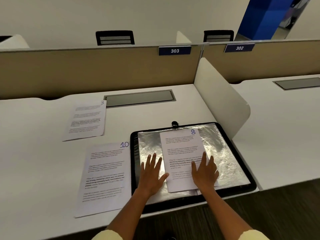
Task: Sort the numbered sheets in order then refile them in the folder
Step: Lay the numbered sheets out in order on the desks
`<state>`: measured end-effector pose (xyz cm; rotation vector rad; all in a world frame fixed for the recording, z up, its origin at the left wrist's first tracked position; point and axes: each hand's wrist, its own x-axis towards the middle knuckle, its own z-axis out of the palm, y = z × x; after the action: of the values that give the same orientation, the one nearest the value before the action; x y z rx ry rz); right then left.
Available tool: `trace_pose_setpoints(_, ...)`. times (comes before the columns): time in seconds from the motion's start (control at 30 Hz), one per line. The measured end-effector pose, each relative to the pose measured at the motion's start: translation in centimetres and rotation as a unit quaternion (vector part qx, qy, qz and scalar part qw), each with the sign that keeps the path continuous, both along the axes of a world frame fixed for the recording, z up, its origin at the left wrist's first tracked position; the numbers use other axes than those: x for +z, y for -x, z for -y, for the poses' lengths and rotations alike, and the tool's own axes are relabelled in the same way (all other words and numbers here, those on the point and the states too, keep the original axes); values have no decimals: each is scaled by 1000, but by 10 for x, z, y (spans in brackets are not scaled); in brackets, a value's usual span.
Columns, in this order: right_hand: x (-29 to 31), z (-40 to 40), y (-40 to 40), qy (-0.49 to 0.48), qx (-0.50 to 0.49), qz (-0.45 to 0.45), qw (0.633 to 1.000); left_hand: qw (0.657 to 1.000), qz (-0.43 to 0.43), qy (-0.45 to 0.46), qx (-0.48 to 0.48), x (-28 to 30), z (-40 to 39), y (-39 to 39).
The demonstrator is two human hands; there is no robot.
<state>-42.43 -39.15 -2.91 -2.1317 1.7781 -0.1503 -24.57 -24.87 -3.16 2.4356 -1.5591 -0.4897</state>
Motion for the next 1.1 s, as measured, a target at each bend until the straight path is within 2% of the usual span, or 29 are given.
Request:
trace_pose_setpoints(0.23,-1,28,18,4,2,27,1000,999,-5,-45,29,-9,11,18)
trace_pose_setpoints(0.4,-3,35,20,4,-34,119,992,998,-7,-53,41,-13,13,23)
trace_pose_setpoints(0.63,-7,41,31,2,-98,263,960,997,-18,-56,58,-11,12,28)
trace_pose_setpoints(0.97,2,34,39,18,-155,281,947,996,-61,-17,62,-8,4,32)
trace_pose_setpoints(1.1,21,23,36,22,-168,322,932,991,-109,29,65,-1,-3,27)
